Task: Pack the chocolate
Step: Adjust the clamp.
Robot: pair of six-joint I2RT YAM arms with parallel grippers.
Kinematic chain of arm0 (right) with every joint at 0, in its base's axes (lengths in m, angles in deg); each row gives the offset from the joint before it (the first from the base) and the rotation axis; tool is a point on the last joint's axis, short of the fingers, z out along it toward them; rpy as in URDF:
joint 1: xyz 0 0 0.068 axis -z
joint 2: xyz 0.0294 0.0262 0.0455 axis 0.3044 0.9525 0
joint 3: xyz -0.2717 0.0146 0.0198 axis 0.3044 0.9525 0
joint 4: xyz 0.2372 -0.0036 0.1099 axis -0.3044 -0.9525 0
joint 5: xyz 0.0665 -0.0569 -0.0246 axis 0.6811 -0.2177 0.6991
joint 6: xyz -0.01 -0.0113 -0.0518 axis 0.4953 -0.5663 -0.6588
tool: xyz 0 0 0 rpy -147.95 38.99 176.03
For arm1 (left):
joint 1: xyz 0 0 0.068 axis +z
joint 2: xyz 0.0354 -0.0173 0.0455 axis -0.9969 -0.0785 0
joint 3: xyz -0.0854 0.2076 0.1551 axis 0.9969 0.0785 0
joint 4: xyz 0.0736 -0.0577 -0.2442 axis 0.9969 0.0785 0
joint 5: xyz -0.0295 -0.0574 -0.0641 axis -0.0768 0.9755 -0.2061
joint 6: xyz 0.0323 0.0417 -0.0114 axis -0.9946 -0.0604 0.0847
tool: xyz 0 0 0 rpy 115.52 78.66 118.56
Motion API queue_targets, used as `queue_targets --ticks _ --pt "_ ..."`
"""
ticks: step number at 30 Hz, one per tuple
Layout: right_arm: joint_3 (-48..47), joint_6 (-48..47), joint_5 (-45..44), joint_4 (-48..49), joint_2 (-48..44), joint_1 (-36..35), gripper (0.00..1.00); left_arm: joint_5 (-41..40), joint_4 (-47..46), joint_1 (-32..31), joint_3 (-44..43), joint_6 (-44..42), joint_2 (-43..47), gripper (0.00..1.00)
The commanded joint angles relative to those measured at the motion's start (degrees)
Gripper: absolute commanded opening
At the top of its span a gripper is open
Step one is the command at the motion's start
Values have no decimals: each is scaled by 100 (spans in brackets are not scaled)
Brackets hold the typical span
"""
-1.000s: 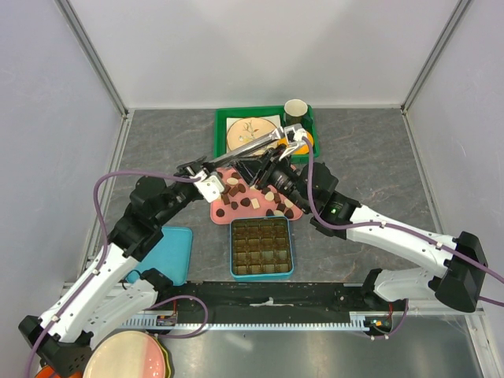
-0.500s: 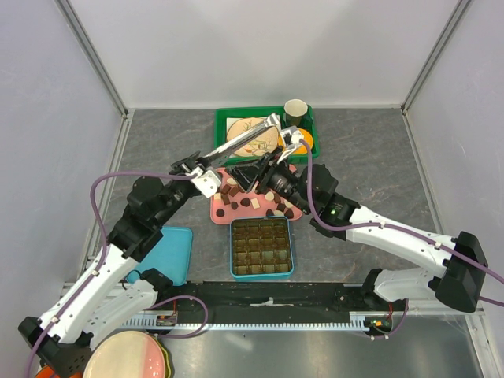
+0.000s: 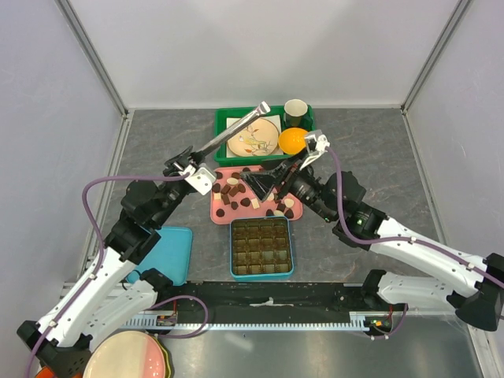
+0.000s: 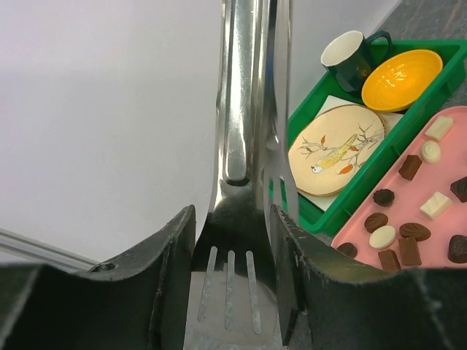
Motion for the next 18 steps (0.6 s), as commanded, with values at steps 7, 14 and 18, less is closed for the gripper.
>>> queue_targets --ticks 7,14,18 --pt "-826 511 1552 893 1008 1356 98 202 -189 21 144 38 318 2" --pt "-1169 889 2554 1603 1552 1472 98 246 -189 21 197 55 309 2" --pt "-1170 1101 3161 2132 1711 1472 98 237 -189 21 214 46 300 1"
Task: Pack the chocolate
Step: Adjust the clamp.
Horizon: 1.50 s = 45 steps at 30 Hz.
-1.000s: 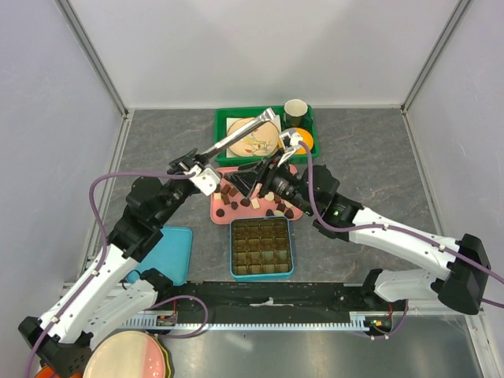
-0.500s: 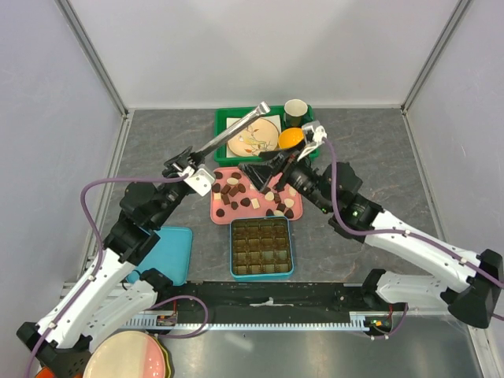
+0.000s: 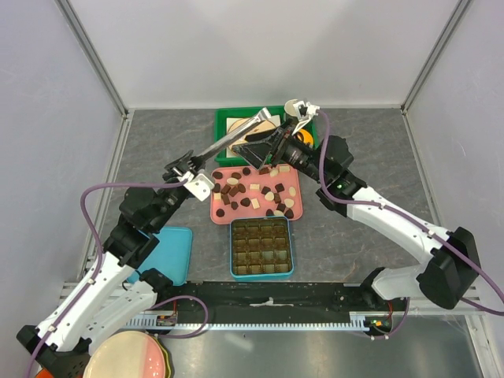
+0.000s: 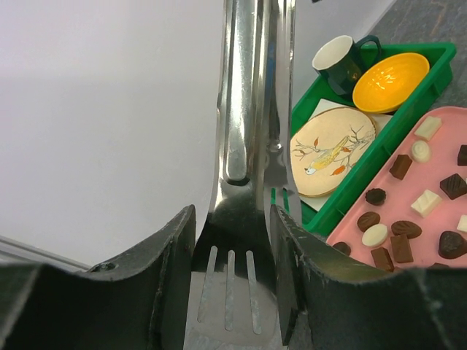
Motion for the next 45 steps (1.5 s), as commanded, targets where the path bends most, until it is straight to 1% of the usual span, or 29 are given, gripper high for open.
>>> queue_targets --ticks 1,3,8,10,13,15,17,18,19,22,24,27,32,37,40,43,44,45 --pt "-254 349 917 1022 112 -1 98 64 -189 21 24 44 45 2" --pt "-254 393 988 1093 173 -1 98 73 -198 21 33 53 45 2" --pt "-446 446 786 909 375 -1 98 73 -57 21 16 53 62 1" --pt "-596 446 698 577 550 -1 98 64 -49 21 -2 53 80 2" --pt "-851 385 610 163 735 -1 96 64 -31 21 -20 53 80 1" --pt "-851 384 662 100 718 8 95 73 -5 21 -20 53 89 1" --pt "-790 332 855 91 622 -1 96 64 4 21 -2 27 97 1" --pt "-772 323 1187 108 587 -1 96 73 4 21 7 18 80 2" --pt "-746 236 1312 74 508 -1 96 73 4 21 24 9 80 2" --pt "-615 -27 1419 -339 236 -1 96 73 4 21 42 9 62 1" --pt "-527 -125 1340 -567 86 -1 96 64 -5 21 42 9 62 1" --pt "-412 -362 1103 -1304 -212 -1 95 73 -13 21 42 -17 71 1" --pt "-377 -600 576 -1711 -354 -1 95 73 -13 21 24 -26 71 1" --pt "-482 -696 -31 -1720 -275 -1 96 64 4 21 -37 -26 53 2" --pt "-324 -583 -312 -1343 -266 -1 96 73 48 21 -46 -35 62 2" --pt "-61 -293 -339 -544 -249 -10 96 64 57 21 -37 -26 80 1" --pt "-8 -214 -296 -107 -223 -10 96 73 57 21 -37 -35 71 2" --pt "62 -135 -243 80 -187 -18 97 73 57 21 -37 -26 62 2"
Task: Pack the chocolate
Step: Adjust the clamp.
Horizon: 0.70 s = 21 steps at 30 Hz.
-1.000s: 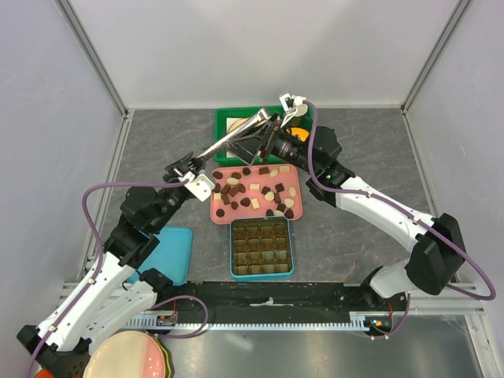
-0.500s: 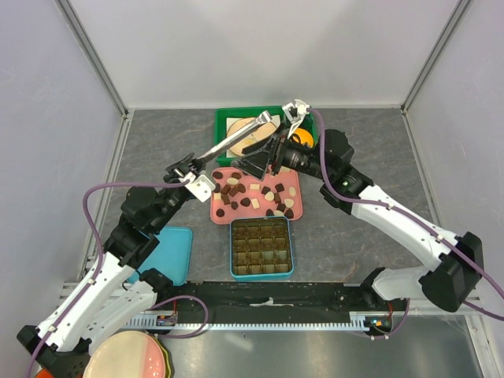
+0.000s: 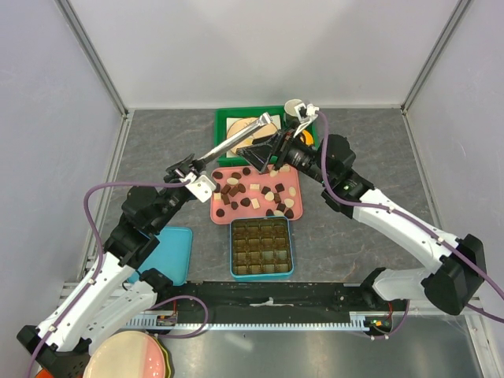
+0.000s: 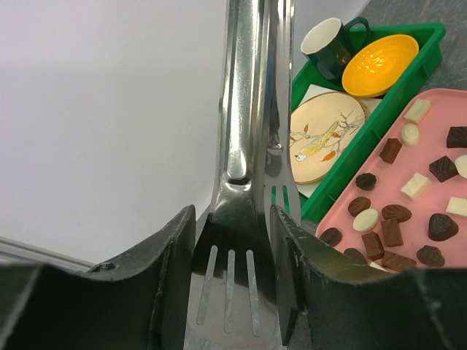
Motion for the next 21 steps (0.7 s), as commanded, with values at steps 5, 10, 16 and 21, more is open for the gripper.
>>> queue_targets --ticks 5,10,16,21 --pt "36 369 -148 1372 467 -196 96 60 -197 21 -77 -35 58 1" --pt "-105 422 -245 1478 714 -311 95 60 -197 21 -24 -35 110 2" --pt "-290 439 -394 1548 1031 -381 93 192 -205 21 64 -35 146 2" --pt "-255 466 -579 1838 1145 -381 91 192 -179 21 64 -17 181 2"
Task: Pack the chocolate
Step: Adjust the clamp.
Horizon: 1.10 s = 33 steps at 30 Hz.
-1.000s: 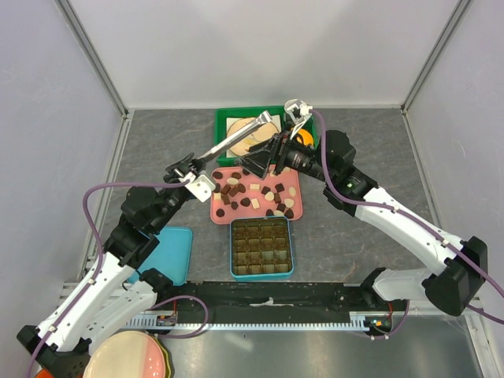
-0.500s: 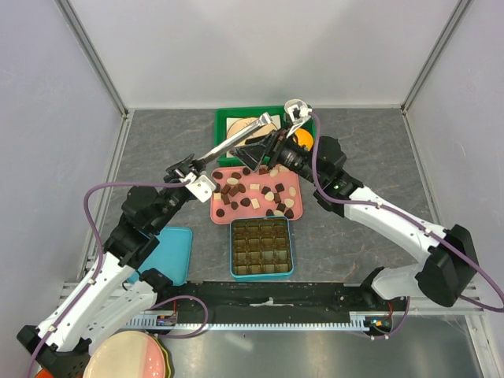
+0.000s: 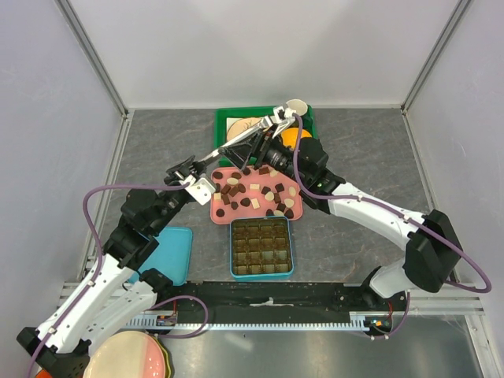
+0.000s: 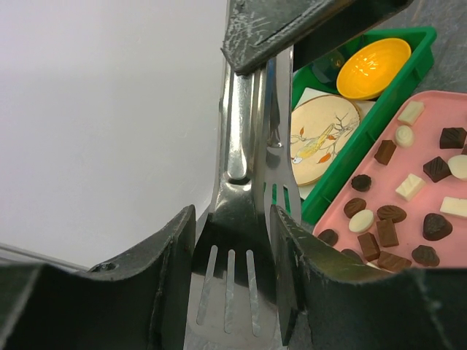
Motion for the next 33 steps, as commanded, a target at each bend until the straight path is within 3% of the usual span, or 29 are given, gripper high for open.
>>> queue_targets --ticks 1,6,12,24,33 --pt "-235 79 -147 692 81 -21 91 98 -186 21 -6 -17 83 2" --pt "-349 219 12 764 169 -29 88 89 -168 21 21 -17 109 1" --pt "-718 325 -111 -27 353 -108 82 89 -168 21 3 18 100 2" --pt "-604 580 -234 211 459 -407 72 124 -142 21 -32 18 118 2" --pt "-393 501 -296 421 108 -398 44 247 -63 21 47 44 162 2"
